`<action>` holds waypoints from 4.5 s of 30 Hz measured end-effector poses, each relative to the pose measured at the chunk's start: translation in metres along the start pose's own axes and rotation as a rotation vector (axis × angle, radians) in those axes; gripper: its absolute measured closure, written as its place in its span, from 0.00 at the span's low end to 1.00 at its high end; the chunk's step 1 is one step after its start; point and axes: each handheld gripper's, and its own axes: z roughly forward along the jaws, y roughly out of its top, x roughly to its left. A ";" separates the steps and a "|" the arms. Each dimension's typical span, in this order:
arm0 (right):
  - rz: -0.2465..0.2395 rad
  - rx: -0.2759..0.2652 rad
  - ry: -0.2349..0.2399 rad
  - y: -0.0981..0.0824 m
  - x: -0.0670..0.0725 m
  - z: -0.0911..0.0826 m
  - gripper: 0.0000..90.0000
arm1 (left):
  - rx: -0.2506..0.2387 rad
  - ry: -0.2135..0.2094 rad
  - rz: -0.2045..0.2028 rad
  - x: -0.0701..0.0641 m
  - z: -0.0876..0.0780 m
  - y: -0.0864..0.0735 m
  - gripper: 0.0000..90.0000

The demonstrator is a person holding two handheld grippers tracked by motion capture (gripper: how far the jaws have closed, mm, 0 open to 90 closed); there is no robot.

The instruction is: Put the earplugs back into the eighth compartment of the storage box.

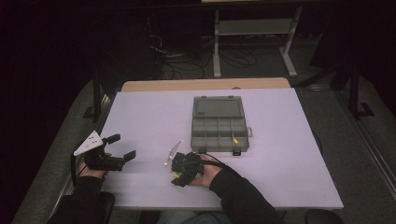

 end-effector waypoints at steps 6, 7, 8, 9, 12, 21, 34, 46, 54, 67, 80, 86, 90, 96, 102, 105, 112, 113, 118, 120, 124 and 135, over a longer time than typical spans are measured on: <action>0.002 -0.008 -0.032 0.001 0.001 0.001 0.74 | 0.000 -0.001 0.000 0.000 0.000 0.000 0.00; 0.003 -0.008 -0.038 0.001 0.001 0.001 0.77 | 0.000 -0.001 0.001 0.000 0.000 0.000 0.00; 0.005 -0.010 -0.045 0.001 0.000 0.000 0.83 | -0.001 -0.001 -0.001 0.000 0.000 0.000 0.00; 0.006 -0.012 -0.049 0.001 0.000 -0.001 0.86 | -0.001 -0.001 0.000 0.000 0.000 0.000 0.00; 0.014 -0.018 -0.060 0.001 -0.001 -0.004 0.87 | -0.001 -0.001 0.000 0.000 0.000 0.000 0.00; 0.038 -0.046 -0.076 -0.002 -0.007 -0.021 0.87 | 0.000 0.000 0.000 0.000 0.000 0.000 0.00; 0.069 -0.092 -0.127 -0.008 -0.019 -0.053 0.88 | 0.000 0.001 -0.001 0.000 0.000 0.000 0.00; 0.115 -0.118 -0.171 -0.019 -0.032 -0.083 0.88 | 0.000 0.002 -0.001 0.000 0.000 0.000 0.00; 0.146 -0.123 -0.213 -0.029 -0.041 -0.102 0.88 | 0.001 0.003 -0.002 0.000 0.000 0.000 0.00; 0.194 -0.126 -0.261 -0.046 -0.056 -0.123 0.88 | -0.001 0.003 -0.003 0.000 0.000 0.000 0.00; 0.265 -0.131 -0.301 -0.071 -0.071 -0.142 0.88 | 0.000 0.004 -0.004 0.000 0.000 0.000 0.00; 0.295 -0.137 -0.317 -0.080 -0.077 -0.148 0.88 | -0.001 0.004 -0.005 0.000 0.000 0.000 0.00; 0.320 -0.137 -0.339 -0.089 -0.083 -0.152 0.88 | 0.000 0.003 -0.005 0.000 0.000 0.000 0.00; 0.364 -0.128 -0.355 -0.103 -0.090 -0.154 0.88 | 0.000 0.003 -0.005 0.000 0.000 0.000 0.00; 0.410 -0.120 -0.360 -0.119 -0.098 -0.154 0.88 | 0.000 0.003 -0.006 0.000 0.000 0.000 0.00; 0.428 -0.118 -0.357 -0.126 -0.102 -0.152 0.88 | 0.000 0.003 -0.005 0.000 0.000 0.000 0.00; 0.443 -0.090 -0.342 -0.131 -0.108 -0.143 0.88 | -0.001 0.001 -0.007 0.000 0.000 0.000 0.00; 0.445 -0.086 -0.341 -0.132 -0.108 -0.142 0.88 | 0.000 0.001 -0.005 0.000 0.000 0.000 0.00; 0.454 -0.062 -0.334 -0.135 -0.111 -0.135 0.88 | 0.000 -0.002 -0.006 0.000 0.001 0.000 0.00; 0.459 -0.058 -0.325 -0.137 -0.112 -0.132 0.88 | 0.001 -0.002 -0.006 0.000 0.001 0.000 0.00; 0.465 -0.058 -0.319 -0.138 -0.113 -0.130 0.82 | 0.001 -0.003 -0.006 0.000 0.001 0.000 0.00; 0.507 -0.125 -0.357 -0.141 -0.115 -0.137 0.17 | 0.000 -0.002 -0.006 0.000 0.000 0.000 0.00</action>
